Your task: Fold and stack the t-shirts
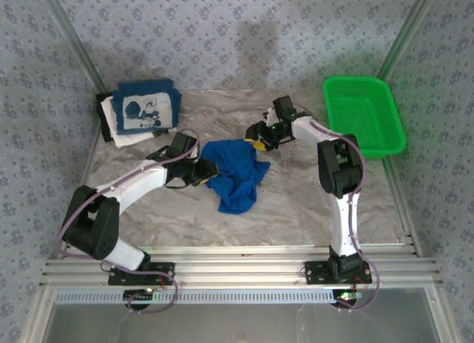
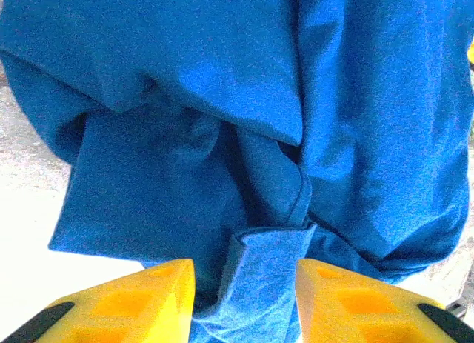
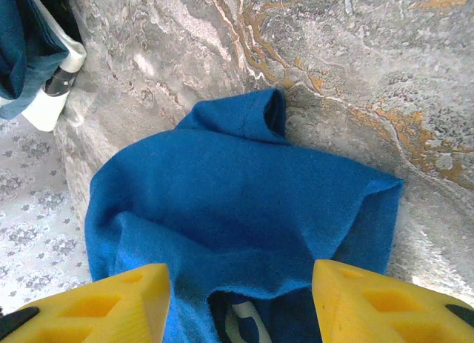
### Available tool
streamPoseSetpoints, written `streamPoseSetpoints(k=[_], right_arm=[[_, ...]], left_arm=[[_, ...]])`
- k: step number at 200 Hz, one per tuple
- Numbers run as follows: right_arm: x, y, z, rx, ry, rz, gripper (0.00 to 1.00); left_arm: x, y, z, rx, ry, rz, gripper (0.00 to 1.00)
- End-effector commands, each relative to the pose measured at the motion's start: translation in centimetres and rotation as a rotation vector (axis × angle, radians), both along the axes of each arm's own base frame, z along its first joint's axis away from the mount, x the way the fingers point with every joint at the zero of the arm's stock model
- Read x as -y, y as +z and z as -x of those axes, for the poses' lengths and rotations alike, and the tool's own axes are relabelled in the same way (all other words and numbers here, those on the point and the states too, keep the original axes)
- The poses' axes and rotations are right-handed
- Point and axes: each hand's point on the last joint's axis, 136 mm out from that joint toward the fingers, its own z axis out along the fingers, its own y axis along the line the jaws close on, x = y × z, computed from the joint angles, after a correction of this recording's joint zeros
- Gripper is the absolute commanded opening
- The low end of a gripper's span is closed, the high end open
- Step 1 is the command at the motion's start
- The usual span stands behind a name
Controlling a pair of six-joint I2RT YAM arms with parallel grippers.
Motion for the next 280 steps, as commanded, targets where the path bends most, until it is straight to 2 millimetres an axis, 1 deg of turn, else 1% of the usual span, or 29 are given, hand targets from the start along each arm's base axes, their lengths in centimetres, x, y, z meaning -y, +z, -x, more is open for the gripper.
streamPoseSetpoints(k=[1, 20, 62, 80, 93, 111, 133, 151, 173, 191, 210, 234, 245, 252, 258, 266, 275, 280], right_arm=[[-0.3, 0.6, -0.1, 0.004, 0.026, -0.016, 0.56], [-0.2, 0.5, -0.1, 0.002, 0.025, -0.015, 0.56], [0.0, 0.3, -0.1, -0.003, 0.022, -0.013, 0.56], [0.0, 0.4, 0.0, -0.003, 0.024, -0.015, 0.55], [0.0, 0.4, 0.0, -0.003, 0.024, -0.015, 0.55], [0.1, 0.4, 0.0, -0.004, 0.023, -0.014, 0.55], [0.0, 0.6, -0.1, 0.002, 0.023, -0.018, 0.55], [-0.4, 0.8, -0.3, 0.008, 0.03, -0.027, 0.55], [-0.8, 0.8, -0.4, 0.003, 0.035, -0.024, 0.55], [-1.3, 0.6, -0.5, 0.001, 0.036, -0.024, 0.54], [-2.0, 0.2, -0.5, -0.013, 0.04, -0.022, 0.53], [-2.9, -0.5, -0.2, -0.036, 0.057, -0.004, 0.51], [-3.2, -0.6, -0.1, -0.042, 0.058, 0.007, 0.47], [-3.4, -0.5, -0.2, -0.033, 0.06, 0.006, 0.41], [-3.6, -0.4, -0.3, -0.047, 0.04, -0.002, 0.34], [-3.9, 0.2, -0.6, -0.037, 0.033, -0.017, 0.2], [-4.2, 1.5, -1.1, -0.023, 0.02, -0.056, 0.06], [-4.4, 2.7, -1.4, -0.003, 0.012, -0.081, 0.0]], left_arm=[[-0.5, 1.5, -0.2, 0.038, -0.011, -0.033, 0.4], [-0.1, 1.5, -0.6, 0.045, -0.018, -0.021, 0.4], [1.1, 0.5, -1.6, 0.04, -0.04, -0.01, 0.41], [1.4, 0.5, -2.3, 0.053, -0.038, -0.001, 0.4], [1.9, 0.3, -2.3, 0.046, -0.053, 0.009, 0.4], [1.9, -0.3, -2.0, 0.027, -0.066, -0.01, 0.39], [1.7, -0.6, -1.7, 0.019, -0.067, -0.014, 0.33], [2.0, -0.4, -1.6, 0.021, -0.076, 0.002, 0.27], [2.7, 0.6, -1.1, 0.024, -0.109, 0.04, 0.15], [2.6, 1.4, -0.4, 0.028, -0.127, 0.046, 0.0], [2.0, 2.5, 0.1, 0.036, -0.133, 0.044, 0.0], [1.3, 3.9, 0.2, 0.052, -0.128, 0.043, 0.0], [1.2, 4.7, 0.1, 0.064, -0.126, 0.049, 0.0], [1.1, 5.2, 0.0, 0.075, -0.123, 0.055, 0.0], [1.1, 5.7, -0.1, 0.083, -0.122, 0.059, 0.0], [0.9, 6.5, -0.3, 0.1, -0.118, 0.064, 0.0], [0.6, 7.5, -0.5, 0.117, -0.11, 0.067, 0.0], [0.4, 8.1, -0.8, 0.132, -0.102, 0.07, 0.0]])
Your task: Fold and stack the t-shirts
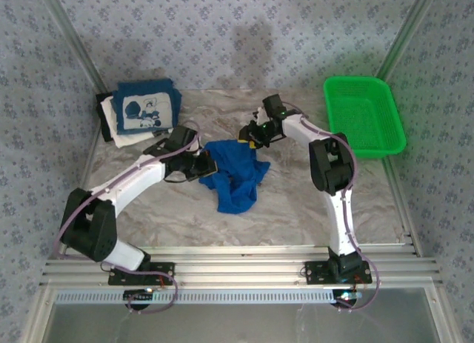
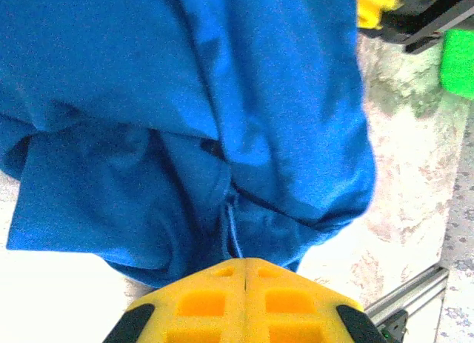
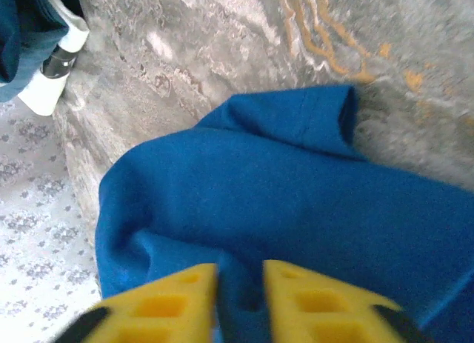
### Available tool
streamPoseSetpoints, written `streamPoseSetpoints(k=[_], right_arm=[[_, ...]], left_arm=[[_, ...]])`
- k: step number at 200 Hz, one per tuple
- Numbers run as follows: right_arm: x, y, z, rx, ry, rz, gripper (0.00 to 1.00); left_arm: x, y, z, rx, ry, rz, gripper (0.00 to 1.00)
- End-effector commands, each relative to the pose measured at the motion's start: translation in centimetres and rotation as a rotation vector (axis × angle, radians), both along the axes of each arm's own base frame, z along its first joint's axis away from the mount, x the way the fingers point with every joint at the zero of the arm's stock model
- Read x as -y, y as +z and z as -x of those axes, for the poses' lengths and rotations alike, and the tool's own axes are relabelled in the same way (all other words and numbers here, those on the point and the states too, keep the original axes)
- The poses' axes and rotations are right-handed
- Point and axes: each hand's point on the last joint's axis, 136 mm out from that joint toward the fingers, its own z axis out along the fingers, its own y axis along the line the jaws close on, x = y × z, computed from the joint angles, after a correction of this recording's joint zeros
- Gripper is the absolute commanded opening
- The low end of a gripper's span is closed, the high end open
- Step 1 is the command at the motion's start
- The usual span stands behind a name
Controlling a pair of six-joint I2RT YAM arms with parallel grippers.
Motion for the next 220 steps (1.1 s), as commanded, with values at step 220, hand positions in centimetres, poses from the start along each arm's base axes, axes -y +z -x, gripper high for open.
streamPoseSetpoints(k=[220], right_arm=[[20.5, 40.9, 0.6, 0.748, -0.422, -0.14, 0.0]], left_arm=[[-12.5, 39.9, -12.7, 0.817, 0.249, 0.225, 0.0]])
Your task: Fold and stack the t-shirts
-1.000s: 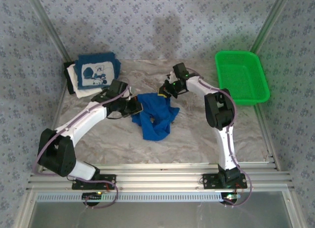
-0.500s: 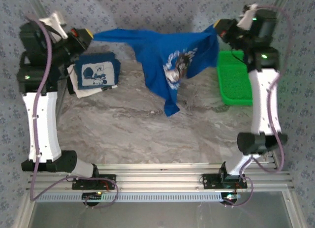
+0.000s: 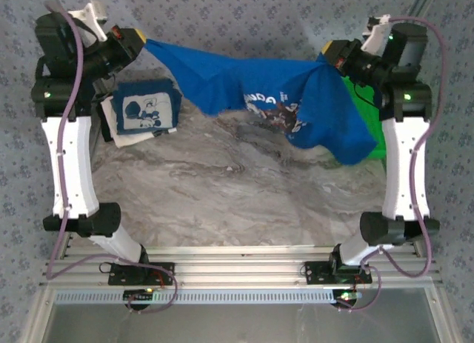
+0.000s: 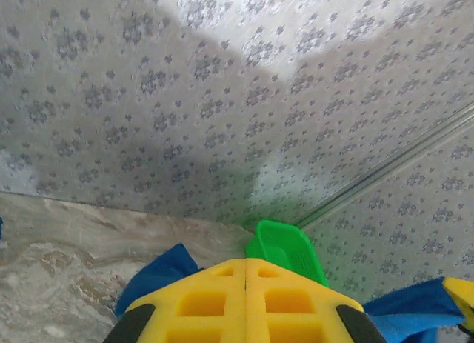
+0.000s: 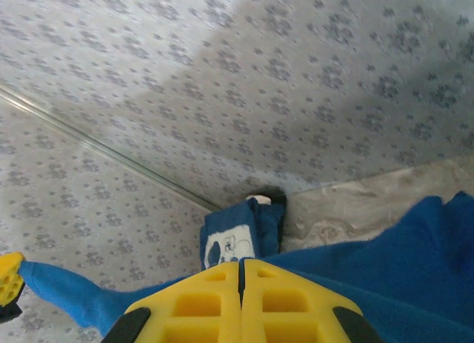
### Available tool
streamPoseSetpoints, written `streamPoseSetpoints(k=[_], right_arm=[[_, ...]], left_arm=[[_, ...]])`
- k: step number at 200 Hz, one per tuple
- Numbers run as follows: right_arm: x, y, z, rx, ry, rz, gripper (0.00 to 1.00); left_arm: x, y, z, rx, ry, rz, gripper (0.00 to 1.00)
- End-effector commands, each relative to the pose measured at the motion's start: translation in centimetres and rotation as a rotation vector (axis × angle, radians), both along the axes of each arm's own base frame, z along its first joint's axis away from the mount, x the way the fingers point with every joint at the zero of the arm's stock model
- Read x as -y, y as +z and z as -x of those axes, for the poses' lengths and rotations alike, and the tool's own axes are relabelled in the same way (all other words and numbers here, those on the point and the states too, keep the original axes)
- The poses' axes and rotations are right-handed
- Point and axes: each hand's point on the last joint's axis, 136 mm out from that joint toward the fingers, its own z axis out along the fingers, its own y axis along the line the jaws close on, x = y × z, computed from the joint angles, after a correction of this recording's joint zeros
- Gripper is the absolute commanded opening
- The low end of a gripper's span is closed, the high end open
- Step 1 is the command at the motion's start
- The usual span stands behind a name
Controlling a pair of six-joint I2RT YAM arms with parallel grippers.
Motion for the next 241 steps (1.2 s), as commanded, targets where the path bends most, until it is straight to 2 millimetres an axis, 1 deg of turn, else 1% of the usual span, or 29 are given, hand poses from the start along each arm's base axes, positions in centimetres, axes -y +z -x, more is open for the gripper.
streamPoseSetpoints(k=[1, 9, 26, 40, 41, 50, 53, 56, 59, 69, 74, 82, 88, 98, 112, 124, 130, 142, 149, 151, 153, 167, 178, 187, 196, 210, 217, 229, 241], right_arm=[[0.0, -1.1, -3.1, -0.014, 0.042, -0.014, 0.0], [-0.3, -1.2, -4.4, -0.007, 0.064, -0.028, 0.0], [-0.6, -0.9, -6.8, 0.002, 0.088, -0.059, 0.0], [-1.1, 1.1, -7.9, 0.057, 0.118, -0.092, 0.0], [-1.2, 1.6, -7.7, 0.068, 0.122, -0.095, 0.0], [-1.5, 2.9, -8.1, 0.1, 0.145, -0.129, 0.0], [-1.6, 2.9, -8.3, 0.097, 0.152, -0.14, 0.0], [-1.7, 3.9, -8.2, 0.132, 0.164, -0.151, 0.0], [-1.9, 4.2, -8.3, 0.139, 0.176, -0.164, 0.0], [-2.3, 5.8, -7.9, 0.185, 0.208, -0.194, 0.0], [-2.6, 6.3, -7.5, 0.201, 0.221, -0.201, 0.0], [-3.0, 6.7, -6.9, 0.213, 0.244, -0.195, 0.0], [-3.5, 6.8, -6.2, 0.214, 0.266, -0.182, 0.0], [-4.5, 6.1, -4.9, 0.188, 0.316, -0.153, 0.0], [-6.0, 3.7, -2.6, 0.119, 0.374, -0.076, 0.0], [-7.1, 0.6, -0.1, 0.03, 0.404, 0.002, 0.0], [-7.7, -2.1, 0.9, -0.052, 0.428, 0.024, 0.0], [-8.6, -5.5, 4.1, -0.154, 0.481, 0.071, 0.0], [-9.0, -8.2, 6.1, -0.237, 0.503, 0.101, 0.0], [-9.1, -8.7, 6.7, -0.253, 0.503, 0.113, 0.0], [-9.1, -9.7, 7.2, -0.282, 0.508, 0.122, 0.0], [-9.8, -14.9, 10.7, -0.436, 0.546, 0.183, 0.0], [-10.5, -18.9, 12.9, -0.54, 0.59, 0.246, 0.0], [-11.0, -22.4, 13.8, -0.627, 0.607, 0.322, 0.0], [-12.1, -25.8, 14.2, -0.699, 0.654, 0.387, 0.0], [-14.3, -30.7, 14.0, -0.778, 0.733, 0.487, 0.0], [-15.6, -32.7, 14.2, -0.799, 0.794, 0.547, 0.0], [-17.4, -35.9, 13.7, -0.838, 0.824, 0.596, 0.02], [-19.0, -37.8, 13.4, -0.857, 0.854, 0.602, 0.2]], left_arm=[[0.7, 0.3, -2.2, 0.033, -0.03, 0.024, 0.0], [0.7, -0.1, -3.4, 0.02, -0.03, 0.03, 0.0], [0.7, 0.4, -5.4, 0.034, -0.032, 0.054, 0.0], [0.3, 2.2, -6.4, 0.087, -0.041, 0.111, 0.0], [0.3, 2.4, -6.5, 0.092, -0.041, 0.117, 0.0], [-0.4, 3.6, -7.0, 0.131, -0.04, 0.171, 0.0], [-0.7, 4.1, -7.0, 0.144, -0.041, 0.189, 0.0], [-1.0, 4.4, -7.2, 0.153, -0.039, 0.206, 0.0], [-1.3, 4.8, -7.3, 0.164, -0.037, 0.22, 0.0], [-2.2, 5.3, -7.4, 0.174, -0.021, 0.241, 0.0], [-2.6, 6.1, -7.0, 0.208, -0.017, 0.236, 0.0], [-3.3, 6.1, -7.0, 0.21, -0.005, 0.22, 0.0], [-3.7, 6.4, -6.4, 0.221, 0.002, 0.195, 0.0], [-4.5, 6.3, -5.6, 0.224, 0.021, 0.147, 0.0], [-5.2, 4.3, -4.6, 0.153, 0.054, 0.06, 0.0], [-5.8, 1.4, -3.6, 0.058, 0.092, -0.035, 0.0], [-6.1, -0.4, -3.1, -0.005, 0.114, -0.087, 0.0], [-6.4, -4.3, -1.9, -0.137, 0.145, -0.195, 0.0], [-6.1, -6.8, -1.3, -0.212, 0.144, -0.241, 0.0], [-5.9, -6.8, -0.8, -0.212, 0.146, -0.25, 0.0], [-5.8, -8.0, -0.8, -0.242, 0.143, -0.258, 0.0], [-5.4, -13.0, 1.0, -0.317, 0.161, -0.251, 0.0], [-6.2, -18.8, 2.7, -0.427, 0.215, -0.231, 0.0], [-6.6, -23.5, 4.4, -0.531, 0.239, -0.227, 0.0], [-6.8, -28.1, 6.0, -0.632, 0.261, -0.235, 0.0], [-7.2, -33.9, 8.3, -0.739, 0.3, -0.235, 0.0], [-7.7, -36.3, 9.5, -0.789, 0.332, -0.233, 0.0], [-8.2, -39.0, 11.1, -0.857, 0.365, -0.216, 0.0], [-8.5, -40.8, 12.3, -0.9, 0.392, -0.195, 0.0]])
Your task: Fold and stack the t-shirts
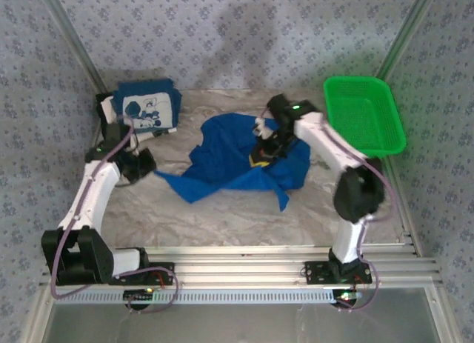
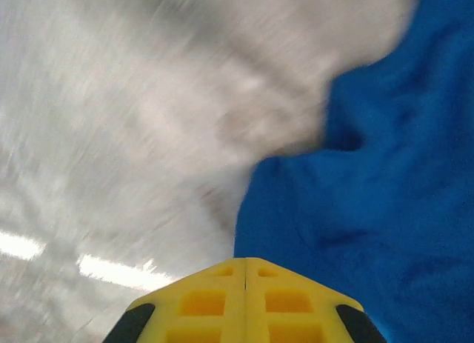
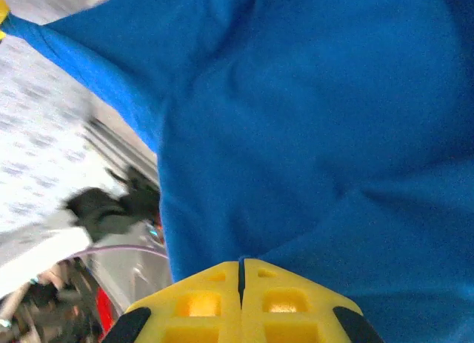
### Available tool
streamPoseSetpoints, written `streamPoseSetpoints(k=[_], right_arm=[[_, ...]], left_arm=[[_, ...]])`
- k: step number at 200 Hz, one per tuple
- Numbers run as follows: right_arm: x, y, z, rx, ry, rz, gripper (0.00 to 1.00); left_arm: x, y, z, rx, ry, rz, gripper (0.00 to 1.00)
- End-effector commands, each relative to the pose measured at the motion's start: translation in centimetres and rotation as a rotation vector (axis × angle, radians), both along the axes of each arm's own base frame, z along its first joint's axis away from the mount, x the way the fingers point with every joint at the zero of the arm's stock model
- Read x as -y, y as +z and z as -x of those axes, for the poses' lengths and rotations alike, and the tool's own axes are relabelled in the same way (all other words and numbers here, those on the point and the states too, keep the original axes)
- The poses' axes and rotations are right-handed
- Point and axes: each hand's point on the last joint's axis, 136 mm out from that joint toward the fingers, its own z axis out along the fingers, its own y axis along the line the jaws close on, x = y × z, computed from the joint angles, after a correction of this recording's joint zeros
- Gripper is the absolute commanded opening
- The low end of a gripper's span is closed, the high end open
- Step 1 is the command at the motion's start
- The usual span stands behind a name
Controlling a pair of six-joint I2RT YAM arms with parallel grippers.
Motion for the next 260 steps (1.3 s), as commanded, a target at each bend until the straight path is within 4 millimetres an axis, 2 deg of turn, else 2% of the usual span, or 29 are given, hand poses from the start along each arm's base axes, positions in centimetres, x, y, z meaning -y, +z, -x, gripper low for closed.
streamPoseSetpoints(k=[1, 7, 15, 35, 48, 63, 78, 91, 108, 121, 153, 171, 188, 221, 241, 260], right_arm=[[-1.5, -4.3, 0.4, -0.007, 0.119, 0.096, 0.21], [-1.7, -4.5, 0.2, -0.001, 0.116, 0.102, 0.26], [-1.5, -4.3, 0.0, 0.008, 0.09, 0.107, 0.4], [0.5, -0.5, 0.2, 0.084, -0.042, 0.041, 0.61], [2.8, 1.6, 1.5, 0.086, -0.145, -0.001, 0.63], [5.6, 2.1, 4.4, 0.061, -0.228, 0.026, 0.64], [7.4, 0.7, 8.1, -0.013, -0.276, 0.078, 0.61], [8.3, -2.5, 11.9, -0.123, -0.275, 0.109, 0.58], [8.6, -5.8, 13.4, -0.179, -0.351, 0.122, 0.54], [8.3, -8.2, 13.1, -0.196, -0.394, 0.127, 0.52], [6.2, -11.0, 12.3, -0.191, -0.335, 0.179, 0.54], [6.5, -12.9, 11.9, -0.192, -0.336, 0.258, 0.54], [6.7, -13.8, 11.3, -0.186, -0.347, 0.294, 0.54], [6.4, -15.1, 11.5, -0.189, -0.312, 0.38, 0.52], [6.4, -16.0, 11.5, -0.177, -0.305, 0.44, 0.43], [6.7, -16.0, 11.3, -0.152, -0.308, 0.481, 0.22]], left_arm=[[-1.8, -0.3, 0.1, 0.066, 0.125, -0.028, 0.0], [-2.1, -1.0, 0.7, 0.048, 0.138, -0.039, 0.0], [-2.3, -1.6, 1.2, 0.031, 0.139, -0.054, 0.0], [-2.0, -2.3, 2.1, 0.013, 0.123, -0.045, 0.0], [-1.5, -2.6, 2.4, 0.007, 0.109, -0.029, 0.0], [-0.9, -3.0, 2.8, 0.002, 0.092, -0.013, 0.0], [-0.4, -3.3, 3.1, -0.002, 0.083, -0.002, 0.0], [-0.2, -3.6, 3.2, 0.0, 0.081, 0.009, 0.0], [-0.1, -3.9, 3.4, -0.008, 0.074, 0.013, 0.0], [0.0, -4.1, 3.5, -0.006, 0.068, 0.013, 0.0], [0.2, -4.0, 3.6, 0.01, 0.049, 0.019, 0.0], [0.3, -4.1, 3.8, 0.012, 0.042, 0.022, 0.0], [0.4, -4.1, 3.9, 0.019, 0.036, 0.023, 0.0], [0.3, -3.8, 4.2, 0.027, 0.032, 0.014, 0.0], [0.2, -3.7, 4.4, 0.03, 0.036, 0.013, 0.0], [0.0, -3.7, 4.6, 0.033, 0.041, 0.003, 0.0]])
